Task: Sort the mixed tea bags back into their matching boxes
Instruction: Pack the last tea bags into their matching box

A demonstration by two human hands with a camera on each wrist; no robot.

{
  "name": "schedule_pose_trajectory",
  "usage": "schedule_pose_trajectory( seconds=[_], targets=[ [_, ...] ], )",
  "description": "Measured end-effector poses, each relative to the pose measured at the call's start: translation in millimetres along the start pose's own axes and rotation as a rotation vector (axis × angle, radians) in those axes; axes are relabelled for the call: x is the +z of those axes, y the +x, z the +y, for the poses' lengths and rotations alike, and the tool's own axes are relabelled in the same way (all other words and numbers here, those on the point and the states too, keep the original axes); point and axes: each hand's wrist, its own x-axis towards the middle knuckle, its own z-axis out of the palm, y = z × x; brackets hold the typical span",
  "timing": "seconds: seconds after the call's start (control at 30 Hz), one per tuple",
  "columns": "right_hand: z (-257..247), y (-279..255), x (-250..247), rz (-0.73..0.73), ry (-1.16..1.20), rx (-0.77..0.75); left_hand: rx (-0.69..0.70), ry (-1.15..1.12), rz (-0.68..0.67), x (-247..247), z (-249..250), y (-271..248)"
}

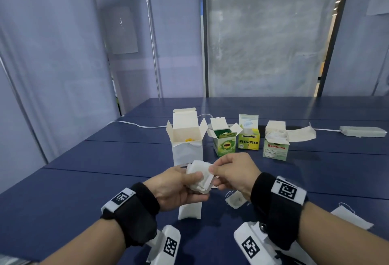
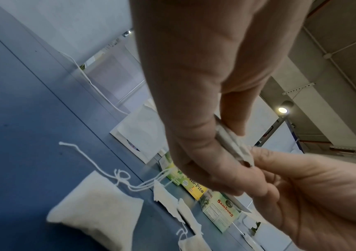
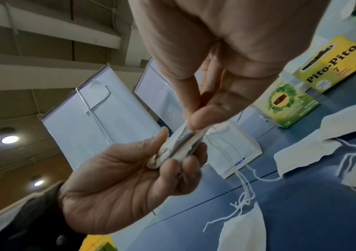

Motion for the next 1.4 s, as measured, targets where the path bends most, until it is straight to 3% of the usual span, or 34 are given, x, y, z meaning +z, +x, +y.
schedule_pose_trajectory(
  seconds=[0.27, 0.5, 0.67, 0.93, 1.2, 1.4],
  targets=[
    [7.4, 13.6, 3.3, 0.045, -0.242, -0.057, 0.009, -0.072, 0.089, -26.4, 10.9, -13.2],
    [26.0, 22.9, 35.9, -0.251, -0.978, -0.051, 0.090, -0.196, 0.281, -61.0, 27.8, -27.9],
    [31.5, 22.7, 47.8, -0.338, -1.186, -0.004, 0.125, -0.237, 0.334, -74.8, 30.0, -35.2],
    [34.5, 11.7, 26.2, -0.446, -0.944, 0.089, 0.056, -0.144, 0.347, -70.2, 15.0, -25.2],
    [31.6, 5.3, -1.4, -0.397, -0.695, 0.112, -0.009, -0.059, 0.306, -55.2, -1.4, -11.2],
    [11.0, -3.0, -37.2, -0.234, -0.107, 0.194, -0.070, -0.013, 0.243, -38.8, -17.6, -0.1]
  ],
)
